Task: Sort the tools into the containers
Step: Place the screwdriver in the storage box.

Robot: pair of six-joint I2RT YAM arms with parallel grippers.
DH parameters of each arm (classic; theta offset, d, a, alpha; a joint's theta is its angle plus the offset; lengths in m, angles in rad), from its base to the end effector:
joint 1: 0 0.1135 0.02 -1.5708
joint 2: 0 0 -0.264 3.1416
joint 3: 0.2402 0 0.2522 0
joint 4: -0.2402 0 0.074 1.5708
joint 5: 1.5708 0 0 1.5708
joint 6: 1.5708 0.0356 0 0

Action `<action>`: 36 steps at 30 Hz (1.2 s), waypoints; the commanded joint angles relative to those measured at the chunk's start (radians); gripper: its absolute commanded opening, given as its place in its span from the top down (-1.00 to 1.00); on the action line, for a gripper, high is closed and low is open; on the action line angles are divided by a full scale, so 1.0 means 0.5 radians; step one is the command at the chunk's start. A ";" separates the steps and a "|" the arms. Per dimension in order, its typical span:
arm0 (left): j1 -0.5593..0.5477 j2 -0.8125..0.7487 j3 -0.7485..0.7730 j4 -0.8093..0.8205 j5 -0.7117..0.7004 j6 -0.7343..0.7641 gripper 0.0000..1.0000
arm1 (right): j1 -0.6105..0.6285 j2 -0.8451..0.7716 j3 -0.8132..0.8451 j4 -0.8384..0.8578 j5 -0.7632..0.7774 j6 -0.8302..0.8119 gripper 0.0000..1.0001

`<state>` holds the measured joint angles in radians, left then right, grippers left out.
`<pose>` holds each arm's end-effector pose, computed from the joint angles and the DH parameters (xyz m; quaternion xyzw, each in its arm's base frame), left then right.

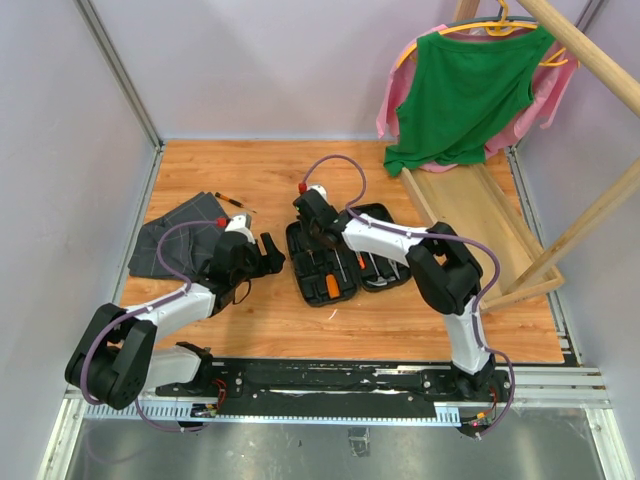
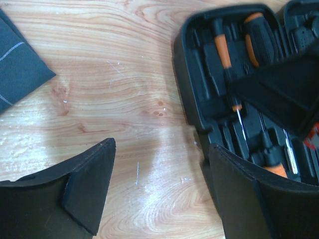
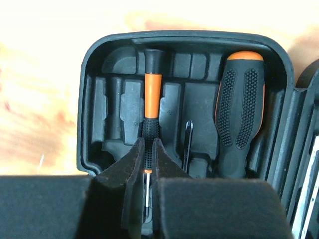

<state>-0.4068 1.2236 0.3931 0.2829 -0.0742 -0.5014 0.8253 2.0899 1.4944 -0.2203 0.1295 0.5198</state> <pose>0.2152 -0.0898 0.1644 -0.0593 0.8695 -0.1855 0.4538 0.3170 0.3366 0.1754 -0.1176 0.9205 0.1821 0.3252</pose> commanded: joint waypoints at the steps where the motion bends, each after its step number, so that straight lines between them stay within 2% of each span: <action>1: 0.011 -0.038 0.016 0.046 -0.012 0.000 -0.59 | 0.119 0.077 -0.278 -1.063 -0.148 -0.022 0.99; 8: 0.012 -0.017 0.021 0.051 -0.012 0.006 -0.59 | 0.117 -0.114 -0.246 -1.073 -0.212 -0.079 0.98; 19: 0.012 -0.019 0.024 0.043 -0.011 0.009 -0.59 | 0.113 -0.280 0.019 -0.886 -0.205 -0.172 0.59; 27: 0.011 -0.070 0.013 0.027 -0.036 0.020 -0.59 | 0.097 -0.433 -0.020 -0.689 -0.276 -0.188 0.46; 31: 0.011 -0.065 0.014 0.028 -0.034 0.021 -0.59 | 0.088 -0.470 -0.070 -0.670 -0.307 -0.193 0.45; 36: 0.010 -0.056 0.019 0.028 -0.031 0.021 -0.59 | 0.074 -0.432 -0.093 -0.704 -0.330 -0.165 0.59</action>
<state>-0.4068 1.2068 0.3931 0.2829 -0.0772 -0.5011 0.8650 1.8656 1.4738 -0.5556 -0.0158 0.4374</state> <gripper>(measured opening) 0.796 0.228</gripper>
